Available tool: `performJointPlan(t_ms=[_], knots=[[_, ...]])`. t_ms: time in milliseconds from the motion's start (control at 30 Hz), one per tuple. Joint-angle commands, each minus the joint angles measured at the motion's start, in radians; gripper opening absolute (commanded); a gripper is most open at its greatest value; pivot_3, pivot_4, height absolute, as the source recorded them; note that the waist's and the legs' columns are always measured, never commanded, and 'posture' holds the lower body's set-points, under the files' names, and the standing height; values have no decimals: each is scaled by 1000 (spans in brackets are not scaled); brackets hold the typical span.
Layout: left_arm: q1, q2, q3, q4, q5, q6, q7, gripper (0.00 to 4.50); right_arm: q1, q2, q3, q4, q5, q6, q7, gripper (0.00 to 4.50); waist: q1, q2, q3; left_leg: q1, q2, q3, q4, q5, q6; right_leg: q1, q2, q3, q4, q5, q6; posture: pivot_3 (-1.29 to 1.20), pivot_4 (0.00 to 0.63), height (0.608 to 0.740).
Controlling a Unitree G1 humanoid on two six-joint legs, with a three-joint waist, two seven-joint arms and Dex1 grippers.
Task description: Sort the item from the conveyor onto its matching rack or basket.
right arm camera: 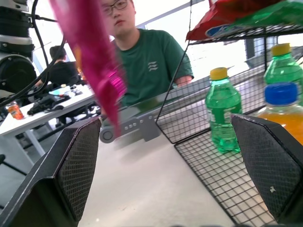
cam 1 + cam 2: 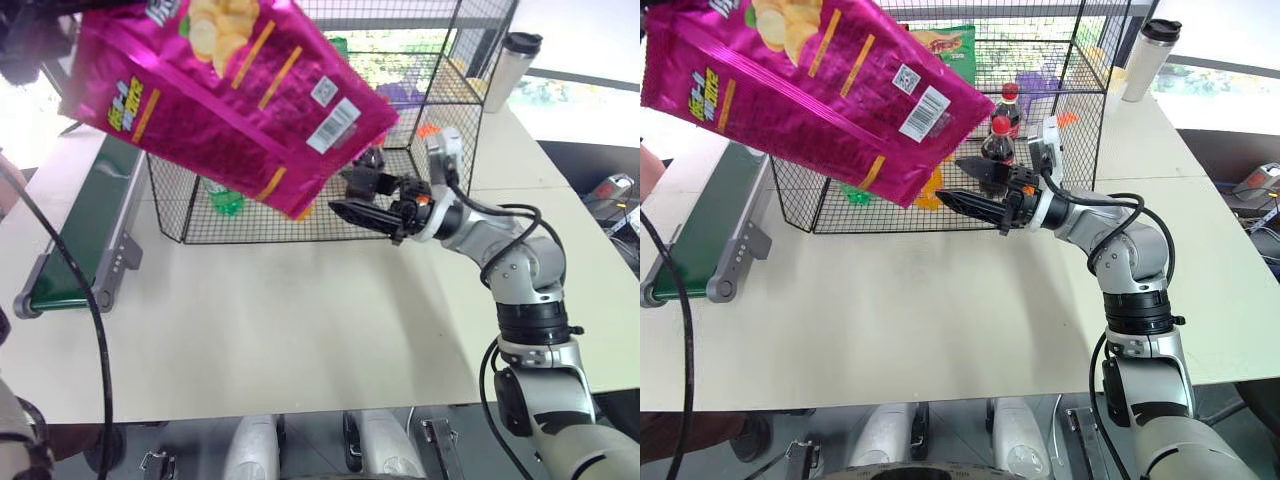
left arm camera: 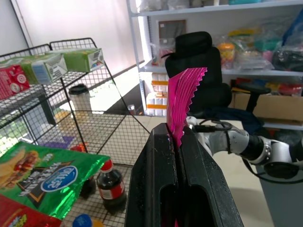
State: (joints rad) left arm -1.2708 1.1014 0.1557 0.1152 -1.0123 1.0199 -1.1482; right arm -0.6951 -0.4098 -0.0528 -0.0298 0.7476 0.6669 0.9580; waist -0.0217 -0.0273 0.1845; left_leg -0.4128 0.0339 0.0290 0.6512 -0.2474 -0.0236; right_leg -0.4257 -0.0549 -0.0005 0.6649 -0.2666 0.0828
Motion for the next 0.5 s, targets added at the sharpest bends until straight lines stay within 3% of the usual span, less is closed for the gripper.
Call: performJointPlan(t_ms=[33,200,433,500], knots=[[-7,-4,54,-20,0,2,4,23,-56,31,-19,-38,39,-10,-3,4500,1,0,0,0,0,0,0,0,0,0,0,0,0,0,0,0,150,740],[-4,-30,68,-25,-4,14,17,23,-73,69,-5,-94,87,30,-14,4500,7,0,0,0,0,0,0,0,0,0,0,0,0,0,0,0,150,740],[31,-62,86,-45,-8,26,30,23,-120,174,20,-7,35,-46,-46,4500,4,0,0,0,0,0,1,0,0,0,-1,0,0,0,0,0,150,740],[43,-64,90,-48,-4,25,36,0,-121,187,12,4,34,-65,-44,3983,4,0,0,0,0,0,1,0,0,0,-1,0,0,0,0,0,150,740]])
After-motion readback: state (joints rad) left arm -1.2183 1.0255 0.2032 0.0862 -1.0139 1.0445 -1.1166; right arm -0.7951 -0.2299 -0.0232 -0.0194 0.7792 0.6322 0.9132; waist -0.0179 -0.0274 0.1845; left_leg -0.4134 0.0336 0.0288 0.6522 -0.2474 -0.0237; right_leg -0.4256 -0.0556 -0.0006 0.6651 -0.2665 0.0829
